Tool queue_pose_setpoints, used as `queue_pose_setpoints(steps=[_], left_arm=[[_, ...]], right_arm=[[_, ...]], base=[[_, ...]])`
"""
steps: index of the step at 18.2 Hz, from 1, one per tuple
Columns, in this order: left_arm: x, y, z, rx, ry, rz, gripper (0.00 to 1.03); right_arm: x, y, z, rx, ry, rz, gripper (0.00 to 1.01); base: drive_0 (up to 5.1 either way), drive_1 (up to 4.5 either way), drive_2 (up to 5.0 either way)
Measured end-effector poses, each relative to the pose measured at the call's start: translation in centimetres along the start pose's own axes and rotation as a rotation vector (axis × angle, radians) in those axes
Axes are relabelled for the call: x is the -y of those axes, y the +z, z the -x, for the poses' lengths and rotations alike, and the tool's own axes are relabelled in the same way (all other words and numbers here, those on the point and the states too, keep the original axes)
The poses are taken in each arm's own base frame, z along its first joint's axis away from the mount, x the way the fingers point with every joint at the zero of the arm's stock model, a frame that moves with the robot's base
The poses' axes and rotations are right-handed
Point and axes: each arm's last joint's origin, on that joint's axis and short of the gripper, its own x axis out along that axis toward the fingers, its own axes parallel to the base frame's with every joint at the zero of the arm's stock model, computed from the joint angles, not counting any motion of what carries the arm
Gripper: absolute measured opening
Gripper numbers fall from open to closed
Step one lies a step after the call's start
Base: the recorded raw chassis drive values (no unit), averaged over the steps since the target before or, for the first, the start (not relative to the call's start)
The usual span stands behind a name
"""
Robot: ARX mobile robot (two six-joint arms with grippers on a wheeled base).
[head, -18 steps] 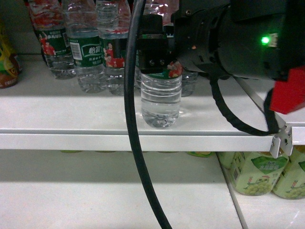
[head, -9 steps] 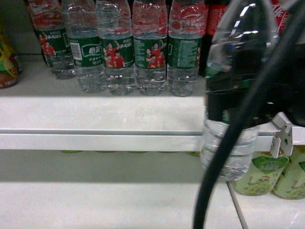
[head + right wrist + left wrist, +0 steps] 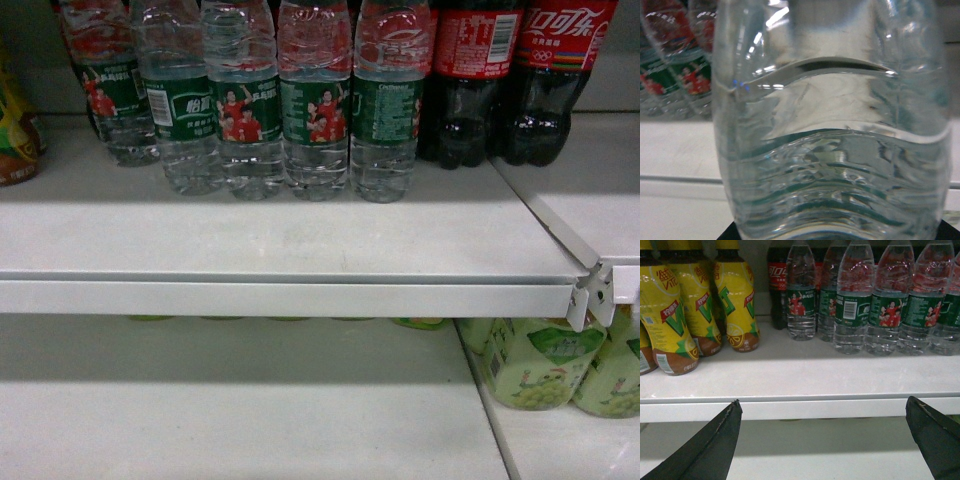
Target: Move water from second to third shelf
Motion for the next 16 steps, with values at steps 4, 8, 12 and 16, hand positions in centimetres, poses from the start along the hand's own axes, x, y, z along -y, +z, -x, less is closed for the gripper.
queue_pose_setpoints(steps=[4, 8, 12, 16], left_arm=[[0.0, 0.0, 0.0, 0.000, 0.000, 0.000, 0.98], [0.0, 0.0, 0.0, 0.000, 0.000, 0.000, 0.98], [0.0, 0.0, 0.0, 0.000, 0.000, 0.000, 0.98], [0.0, 0.0, 0.0, 0.000, 0.000, 0.000, 0.98]], right_arm=[[2.4, 1.3, 2.5, 0.059, -0.116, -0.016, 0.44], [3.4, 1.7, 3.9, 0.075, -0.165, -0.025, 0.44], [3.9, 1.9, 4.4, 0.091, -0.198, -0.028, 0.44], [3.9, 1.6, 4.4, 0.075, -0.197, -0.032, 0.44]], base=[[0.0, 0.00, 0.0], [0.0, 0.00, 0.0], [0.0, 0.00, 0.0], [0.0, 0.00, 0.0]])
